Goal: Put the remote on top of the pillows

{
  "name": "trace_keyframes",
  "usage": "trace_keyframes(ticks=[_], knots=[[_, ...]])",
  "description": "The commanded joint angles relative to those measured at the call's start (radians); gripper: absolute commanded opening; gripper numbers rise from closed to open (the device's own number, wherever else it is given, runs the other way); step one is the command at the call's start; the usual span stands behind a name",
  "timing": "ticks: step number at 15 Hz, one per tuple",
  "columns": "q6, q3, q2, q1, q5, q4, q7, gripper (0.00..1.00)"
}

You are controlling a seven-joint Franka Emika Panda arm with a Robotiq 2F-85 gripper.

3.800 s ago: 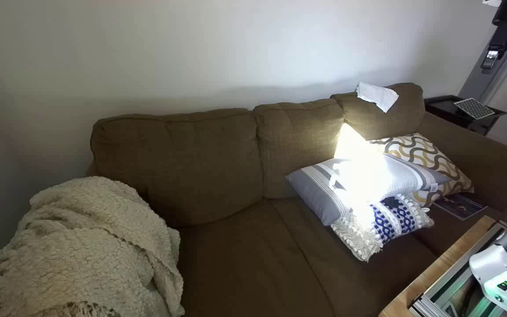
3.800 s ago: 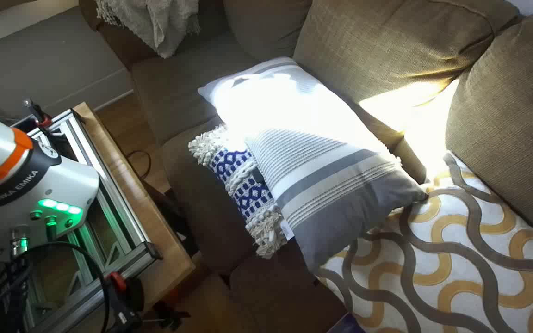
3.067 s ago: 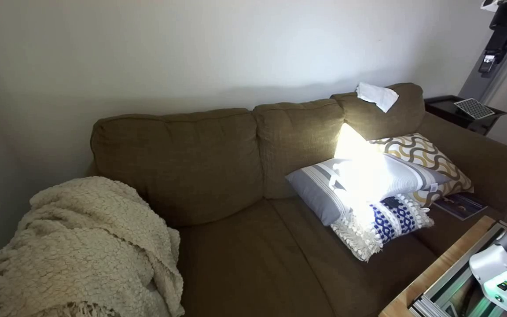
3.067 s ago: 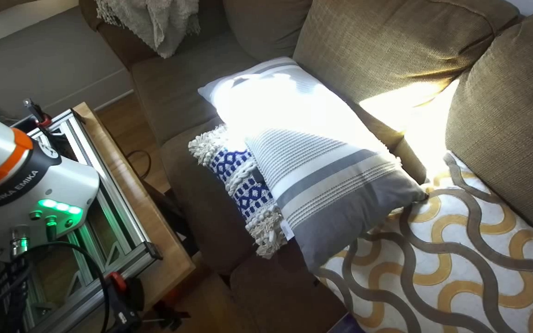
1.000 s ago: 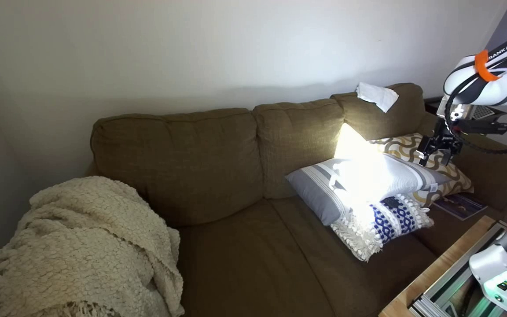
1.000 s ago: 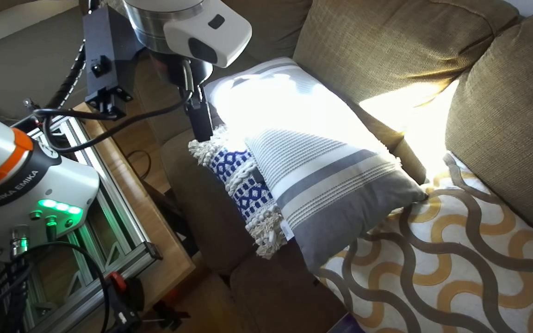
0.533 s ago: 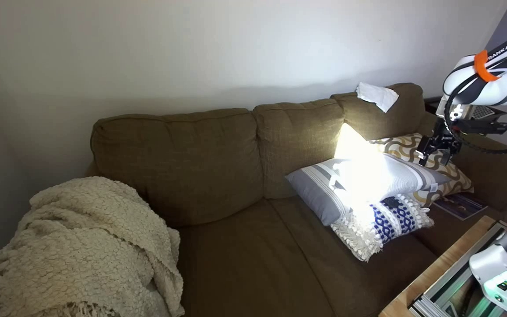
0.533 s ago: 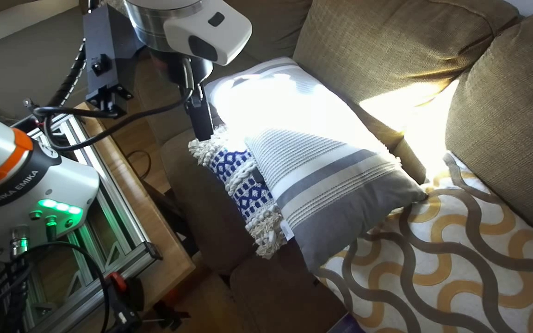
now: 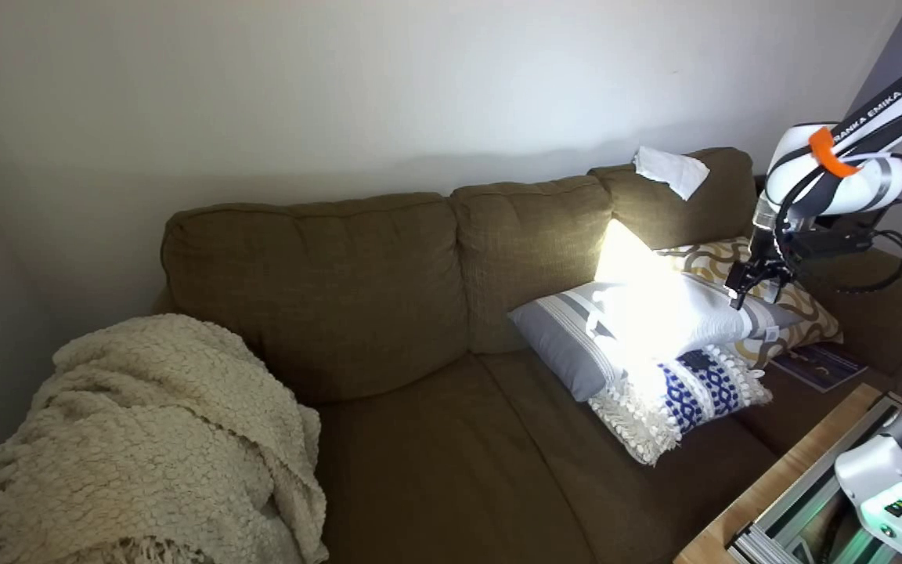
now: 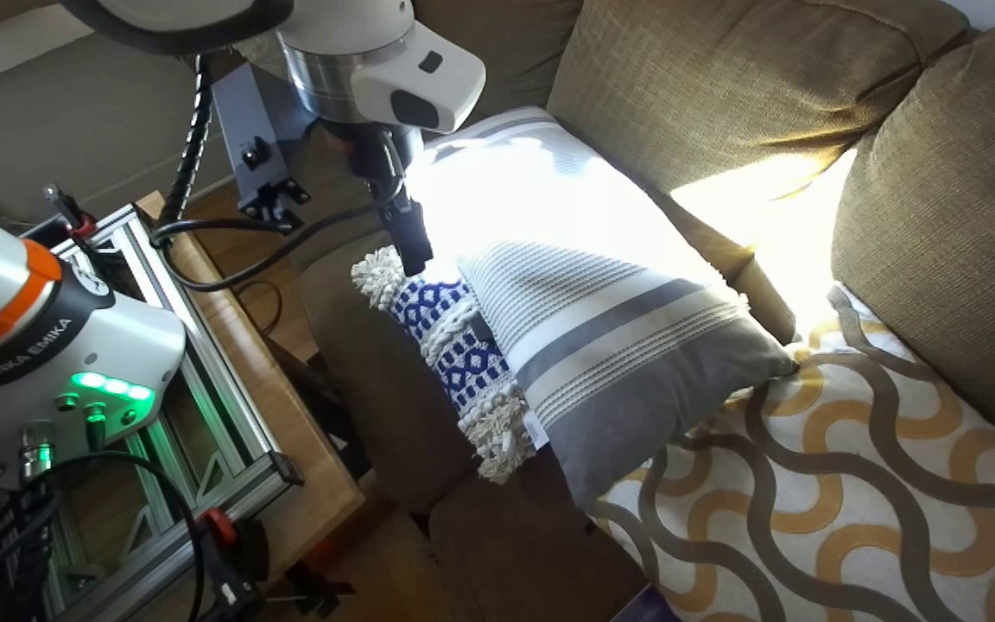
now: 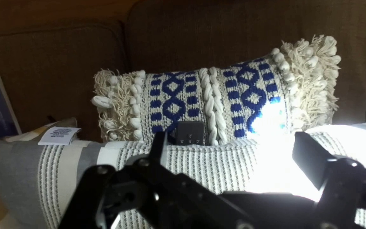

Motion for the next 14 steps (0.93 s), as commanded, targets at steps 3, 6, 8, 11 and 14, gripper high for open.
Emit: trace_keyframes(ticks=[3, 6, 8, 11, 14], knots=[[0.248, 0.001, 0.184, 0.012, 0.033, -0.002, -0.014, 1.0], [0.412, 0.011, 0.284, 0.0, 0.072, -0.003, -0.031, 1.0], [0.492, 0.071, 0.343, -0.037, 0.172, -0.004, -0.087, 1.0], [0.582, 0.163, 0.425, -0.104, 0.235, -0.005, -0.106, 1.0], [0.659, 0.188, 0.506, -0.138, 0.197, -0.005, -0.067, 1.0]])
